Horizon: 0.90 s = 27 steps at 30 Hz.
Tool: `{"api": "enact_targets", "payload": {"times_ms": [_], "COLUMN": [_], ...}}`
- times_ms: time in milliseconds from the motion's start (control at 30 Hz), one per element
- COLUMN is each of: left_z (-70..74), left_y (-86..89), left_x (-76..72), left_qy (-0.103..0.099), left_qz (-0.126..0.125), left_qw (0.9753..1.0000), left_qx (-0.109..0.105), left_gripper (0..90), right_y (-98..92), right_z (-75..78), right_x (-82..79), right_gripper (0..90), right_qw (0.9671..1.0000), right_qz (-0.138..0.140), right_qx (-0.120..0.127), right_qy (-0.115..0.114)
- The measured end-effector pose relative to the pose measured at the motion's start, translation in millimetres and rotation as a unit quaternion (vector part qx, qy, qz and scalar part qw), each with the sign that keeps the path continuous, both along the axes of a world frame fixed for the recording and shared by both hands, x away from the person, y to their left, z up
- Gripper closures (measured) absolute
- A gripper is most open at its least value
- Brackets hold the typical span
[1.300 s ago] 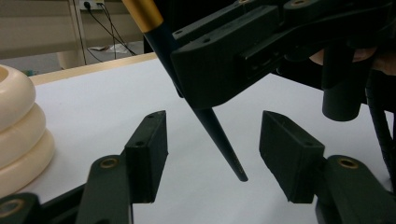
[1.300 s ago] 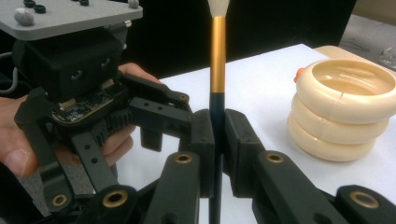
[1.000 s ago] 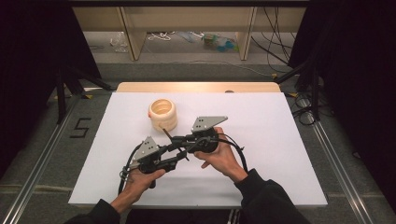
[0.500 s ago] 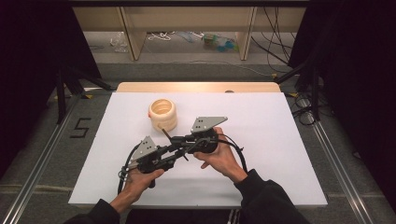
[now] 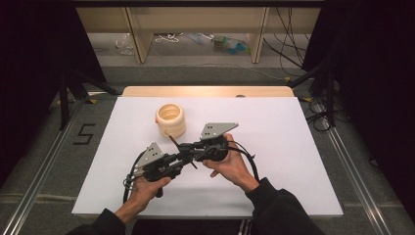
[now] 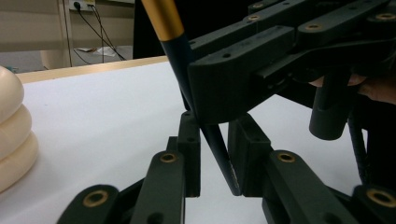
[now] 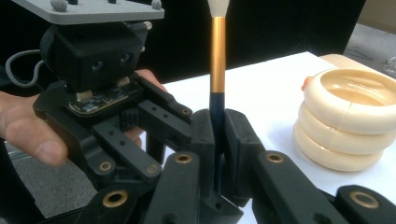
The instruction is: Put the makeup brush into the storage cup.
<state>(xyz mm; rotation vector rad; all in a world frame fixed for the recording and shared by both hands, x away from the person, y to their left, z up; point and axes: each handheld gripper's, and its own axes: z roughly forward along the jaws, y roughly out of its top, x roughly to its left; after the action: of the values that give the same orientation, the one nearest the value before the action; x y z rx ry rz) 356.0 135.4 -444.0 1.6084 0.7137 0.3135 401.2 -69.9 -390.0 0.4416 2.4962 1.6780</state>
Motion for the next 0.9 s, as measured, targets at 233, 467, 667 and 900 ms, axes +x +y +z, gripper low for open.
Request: {"api": "enact_targets", "payload": {"times_ms": [233,467,667,900], "left_z": [-0.4,-1.5,-0.1,0.7], "left_y": [1.7,5.0,7.6,10.3], "left_x": [0.0,1.1,1.0,2.4], "left_qy": [0.014,0.035,0.025,0.019], "left_qz": [0.006,0.014,0.023,0.026], "left_qw": [0.9998,0.9989,0.9993,0.9994], "left_qx": [-0.011,-0.028,-0.018,-0.008], "left_gripper": [78.3,83.2,83.5,83.5], "right_y": [-0.3,-0.1,0.0,-9.9], "right_z": [0.5,1.7,3.5,12.1], "right_x": [-0.7,-2.5,-4.6,-5.1], "right_gripper": [83.3,83.3,73.8,57.3], "right_qw": [1.0000,0.9999,0.9996,0.9992], "right_qz": [0.001,-0.002,-0.012,-0.029], "right_qx": [-0.001,-0.004,-0.002,0.017], "right_qy": [-0.001,-0.009,-0.024,-0.020]}}
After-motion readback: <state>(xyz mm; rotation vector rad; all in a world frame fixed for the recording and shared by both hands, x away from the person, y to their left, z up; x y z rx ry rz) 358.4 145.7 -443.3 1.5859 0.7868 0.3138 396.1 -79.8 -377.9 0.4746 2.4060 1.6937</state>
